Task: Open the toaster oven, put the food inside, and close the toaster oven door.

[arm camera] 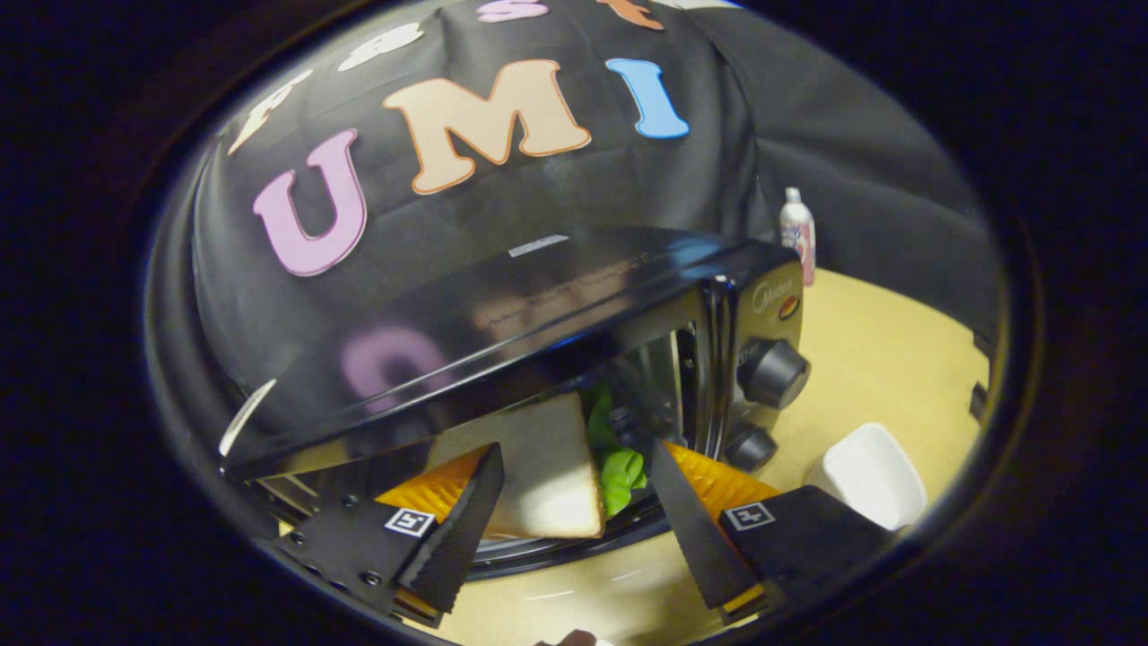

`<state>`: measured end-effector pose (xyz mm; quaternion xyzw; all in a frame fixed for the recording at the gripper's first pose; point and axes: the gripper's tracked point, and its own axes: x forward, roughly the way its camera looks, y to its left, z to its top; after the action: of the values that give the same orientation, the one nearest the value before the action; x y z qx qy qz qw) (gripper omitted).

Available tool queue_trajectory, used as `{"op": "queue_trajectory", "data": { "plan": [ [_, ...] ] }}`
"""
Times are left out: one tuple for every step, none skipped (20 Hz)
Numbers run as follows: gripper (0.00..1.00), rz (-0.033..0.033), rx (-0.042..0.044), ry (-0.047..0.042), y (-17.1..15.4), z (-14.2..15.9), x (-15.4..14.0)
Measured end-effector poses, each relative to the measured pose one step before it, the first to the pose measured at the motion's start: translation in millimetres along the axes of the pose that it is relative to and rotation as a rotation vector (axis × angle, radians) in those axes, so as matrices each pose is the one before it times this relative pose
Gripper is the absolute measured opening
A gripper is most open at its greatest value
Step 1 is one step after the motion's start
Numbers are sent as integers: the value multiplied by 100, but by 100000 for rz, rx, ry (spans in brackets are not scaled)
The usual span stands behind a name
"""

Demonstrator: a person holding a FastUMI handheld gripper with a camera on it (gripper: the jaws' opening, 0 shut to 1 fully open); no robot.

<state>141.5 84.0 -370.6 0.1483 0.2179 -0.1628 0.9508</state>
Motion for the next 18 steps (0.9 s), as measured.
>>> {"op": "queue_trajectory", "data": {
  "plan": [
    [100,-1037,-4004,-929,157,464,-209],
    [100,-516,-4112,-1236,-123,-126,142],
    [100,110,-3189,-1903,200,609,-376],
    [100,1307,-1066,-1454,574,1119,-582],
    [100,1628,818,-735,411,312,-556],
    [100,688,1541,-470,41,-509,-580],
    [100,261,1155,-207,12,164,-624],
    [100,-385,279,313,-90,-34,-658],
    [100,-386,-920,1352,-181,-269,-876],
    [100,-130,-1887,1726,-116,-118,-641],
    [100,893,-2592,885,39,-422,-1199],
    [100,71,-2888,1472,-108,-707,-1205],
    [100,851,-2526,1686,-17,-730,-1204],
    [100,938,-2562,1929,157,-937,-1079],
    [100,556,-2547,2497,-15,-960,-1069],
    [100,1449,-2515,2650,123,-1170,-987],
    [100,1192,-2491,3246,69,-1266,-845],
    [100,2027,-2143,2969,561,-1213,-1506]
  ]
}}
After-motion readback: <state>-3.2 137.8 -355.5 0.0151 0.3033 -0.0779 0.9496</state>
